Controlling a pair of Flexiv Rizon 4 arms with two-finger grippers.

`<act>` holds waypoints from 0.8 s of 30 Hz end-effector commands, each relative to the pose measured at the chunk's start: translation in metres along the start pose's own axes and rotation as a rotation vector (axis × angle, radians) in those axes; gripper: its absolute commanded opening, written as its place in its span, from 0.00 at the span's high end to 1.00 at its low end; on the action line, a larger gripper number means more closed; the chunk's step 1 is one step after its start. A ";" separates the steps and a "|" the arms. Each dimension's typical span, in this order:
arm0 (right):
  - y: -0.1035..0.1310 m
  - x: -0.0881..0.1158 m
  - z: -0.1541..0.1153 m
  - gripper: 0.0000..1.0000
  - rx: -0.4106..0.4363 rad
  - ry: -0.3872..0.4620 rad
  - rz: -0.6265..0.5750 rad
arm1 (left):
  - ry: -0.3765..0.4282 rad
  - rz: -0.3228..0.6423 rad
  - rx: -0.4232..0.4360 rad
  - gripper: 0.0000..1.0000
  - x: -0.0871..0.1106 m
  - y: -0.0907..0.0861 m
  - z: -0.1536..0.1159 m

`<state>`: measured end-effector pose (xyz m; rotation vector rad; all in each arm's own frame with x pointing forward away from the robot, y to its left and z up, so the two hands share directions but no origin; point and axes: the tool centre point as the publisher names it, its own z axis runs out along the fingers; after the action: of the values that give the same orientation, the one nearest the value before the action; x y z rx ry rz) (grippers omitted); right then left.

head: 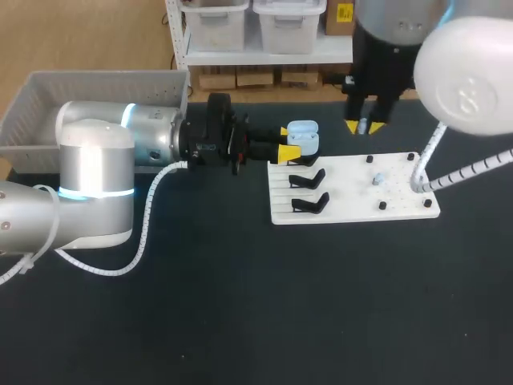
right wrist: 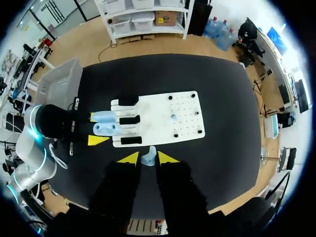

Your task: Pick up each earbud case from the left stands, insert the matching earbuds, close the lid, and place the case in the box.

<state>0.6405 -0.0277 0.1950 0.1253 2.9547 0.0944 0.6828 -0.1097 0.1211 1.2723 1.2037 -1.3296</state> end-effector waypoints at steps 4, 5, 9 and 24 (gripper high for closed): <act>0.015 0.002 -0.002 1.00 -0.011 0.006 -0.007 | 0.014 0.051 0.014 1.00 0.001 -0.003 0.004; 0.015 0.003 -0.002 1.00 -0.009 0.006 -0.007 | 0.031 0.071 0.021 1.00 0.002 -0.005 0.005; 0.015 0.005 -0.003 1.00 -0.009 0.019 0.016 | 0.066 0.111 0.019 1.00 0.003 -0.006 0.008; 0.030 0.004 0.005 1.00 -0.071 0.075 0.120 | 0.058 0.166 -0.015 1.00 0.002 -0.004 0.009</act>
<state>0.6362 -0.0015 0.1913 0.2919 3.0070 0.2365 0.6805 -0.1181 0.1198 1.3854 1.1174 -1.1783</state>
